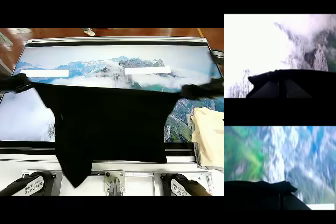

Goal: Fold the shirts.

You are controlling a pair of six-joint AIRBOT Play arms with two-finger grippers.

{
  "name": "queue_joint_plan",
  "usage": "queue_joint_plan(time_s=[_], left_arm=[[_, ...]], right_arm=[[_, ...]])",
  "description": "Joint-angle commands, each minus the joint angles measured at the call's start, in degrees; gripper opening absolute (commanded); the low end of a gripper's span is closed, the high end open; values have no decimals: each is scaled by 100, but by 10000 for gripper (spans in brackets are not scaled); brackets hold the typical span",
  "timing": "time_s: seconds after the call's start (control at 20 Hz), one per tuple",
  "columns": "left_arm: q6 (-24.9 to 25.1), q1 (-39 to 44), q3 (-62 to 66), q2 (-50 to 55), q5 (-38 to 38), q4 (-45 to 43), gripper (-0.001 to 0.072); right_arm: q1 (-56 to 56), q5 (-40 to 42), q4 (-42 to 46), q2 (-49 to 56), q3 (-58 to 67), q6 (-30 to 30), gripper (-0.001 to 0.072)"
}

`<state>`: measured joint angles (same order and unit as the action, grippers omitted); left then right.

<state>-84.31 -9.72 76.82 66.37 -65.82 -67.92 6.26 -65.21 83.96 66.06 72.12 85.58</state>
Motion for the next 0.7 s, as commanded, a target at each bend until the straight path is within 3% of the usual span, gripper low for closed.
queue_joint_plan(time_s=[0.0,0.05,0.2,0.4,0.55,0.65], left_arm=[[308,210,85,1687,1615,968,39],[380,256,192,2020,1869,1145,40],[424,457,461,2778,2505,1298,40],[420,651,575,3141,3539,1355,39],[422,605,575,3248,3051,1349,39],[782,424,640,3228,1902,1349,40]], right_arm=[[-623,2402,439,1718,232,1023,60],[-625,2671,354,2092,356,1281,60],[-625,3432,197,2883,573,1318,60],[-625,4424,144,3093,573,1346,60],[-625,3849,-83,3077,573,1340,60],[-605,2728,-90,2894,573,1196,61]])
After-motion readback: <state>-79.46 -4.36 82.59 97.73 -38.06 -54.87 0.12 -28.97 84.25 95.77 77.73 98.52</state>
